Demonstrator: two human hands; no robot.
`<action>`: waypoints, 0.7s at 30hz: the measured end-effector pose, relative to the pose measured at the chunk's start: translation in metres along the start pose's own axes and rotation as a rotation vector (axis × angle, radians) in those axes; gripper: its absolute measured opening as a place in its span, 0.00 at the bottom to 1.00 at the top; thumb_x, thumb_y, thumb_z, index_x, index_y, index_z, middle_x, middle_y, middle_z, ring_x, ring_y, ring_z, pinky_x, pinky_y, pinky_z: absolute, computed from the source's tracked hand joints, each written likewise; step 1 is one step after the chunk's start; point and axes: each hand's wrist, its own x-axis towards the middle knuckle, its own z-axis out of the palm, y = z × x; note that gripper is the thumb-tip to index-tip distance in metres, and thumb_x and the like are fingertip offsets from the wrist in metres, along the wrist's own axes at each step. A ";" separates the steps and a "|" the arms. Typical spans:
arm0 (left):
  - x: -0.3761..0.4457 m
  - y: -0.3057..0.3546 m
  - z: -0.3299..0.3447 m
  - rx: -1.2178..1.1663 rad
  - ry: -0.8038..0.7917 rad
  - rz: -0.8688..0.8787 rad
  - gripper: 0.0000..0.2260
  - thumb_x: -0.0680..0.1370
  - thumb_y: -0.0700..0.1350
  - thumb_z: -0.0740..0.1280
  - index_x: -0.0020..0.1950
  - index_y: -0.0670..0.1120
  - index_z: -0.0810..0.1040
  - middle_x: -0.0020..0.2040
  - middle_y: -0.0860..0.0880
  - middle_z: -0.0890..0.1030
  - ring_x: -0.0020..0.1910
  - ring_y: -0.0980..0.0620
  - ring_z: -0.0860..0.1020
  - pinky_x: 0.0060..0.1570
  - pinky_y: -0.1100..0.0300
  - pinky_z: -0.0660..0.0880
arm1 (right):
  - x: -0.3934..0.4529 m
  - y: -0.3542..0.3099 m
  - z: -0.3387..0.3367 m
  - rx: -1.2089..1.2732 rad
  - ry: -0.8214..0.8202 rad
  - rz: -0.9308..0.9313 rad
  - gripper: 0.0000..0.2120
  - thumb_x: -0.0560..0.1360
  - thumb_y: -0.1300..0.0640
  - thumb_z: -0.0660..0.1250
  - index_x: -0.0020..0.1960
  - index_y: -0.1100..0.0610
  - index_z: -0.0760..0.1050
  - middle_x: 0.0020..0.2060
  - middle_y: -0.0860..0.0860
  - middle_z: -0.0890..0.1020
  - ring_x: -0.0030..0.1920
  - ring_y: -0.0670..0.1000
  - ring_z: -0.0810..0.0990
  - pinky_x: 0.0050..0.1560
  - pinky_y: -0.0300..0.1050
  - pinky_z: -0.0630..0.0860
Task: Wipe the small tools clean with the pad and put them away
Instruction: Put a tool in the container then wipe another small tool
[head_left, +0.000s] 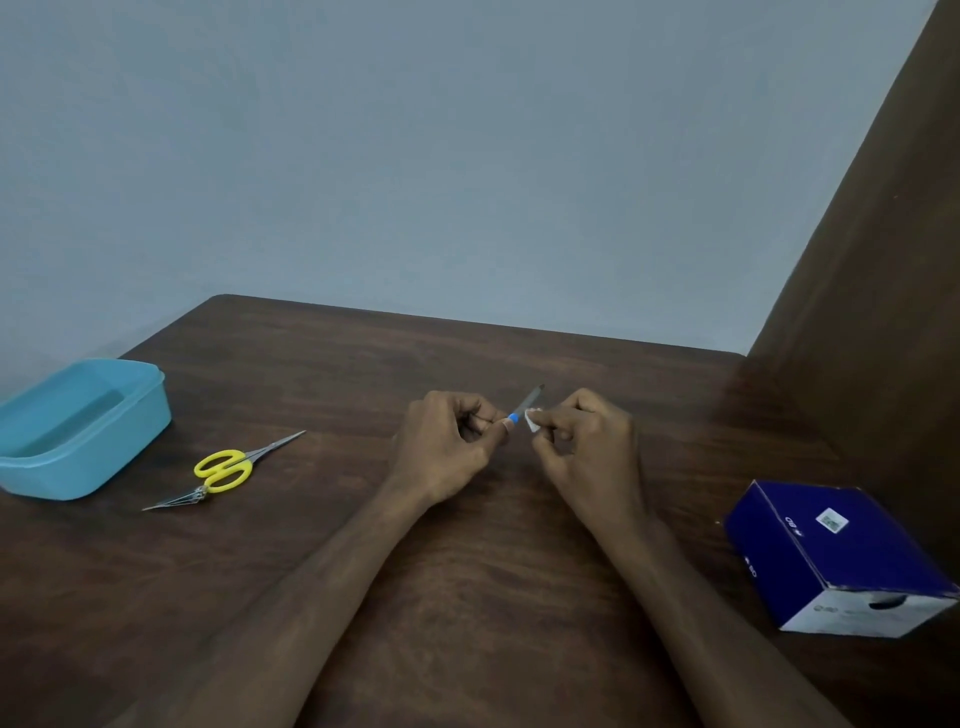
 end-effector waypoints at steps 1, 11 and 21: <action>0.001 0.000 0.000 -0.013 0.006 -0.005 0.08 0.76 0.53 0.78 0.39 0.54 0.86 0.34 0.59 0.85 0.31 0.63 0.79 0.37 0.53 0.80 | 0.000 0.000 -0.002 0.001 0.015 0.002 0.11 0.69 0.67 0.78 0.48 0.56 0.89 0.36 0.48 0.77 0.34 0.47 0.76 0.36 0.49 0.79; 0.001 0.001 0.001 -0.016 -0.023 0.008 0.07 0.77 0.52 0.78 0.40 0.52 0.88 0.36 0.59 0.86 0.34 0.58 0.83 0.38 0.51 0.82 | 0.001 -0.001 0.001 -0.004 0.006 -0.007 0.14 0.67 0.70 0.78 0.49 0.56 0.89 0.35 0.50 0.76 0.33 0.48 0.75 0.34 0.44 0.75; -0.001 0.002 0.001 -0.032 -0.034 0.030 0.07 0.77 0.51 0.78 0.40 0.53 0.87 0.35 0.59 0.86 0.33 0.61 0.81 0.36 0.58 0.78 | 0.001 -0.002 -0.006 0.035 0.098 0.006 0.13 0.71 0.68 0.77 0.53 0.57 0.89 0.37 0.48 0.77 0.33 0.46 0.76 0.37 0.47 0.77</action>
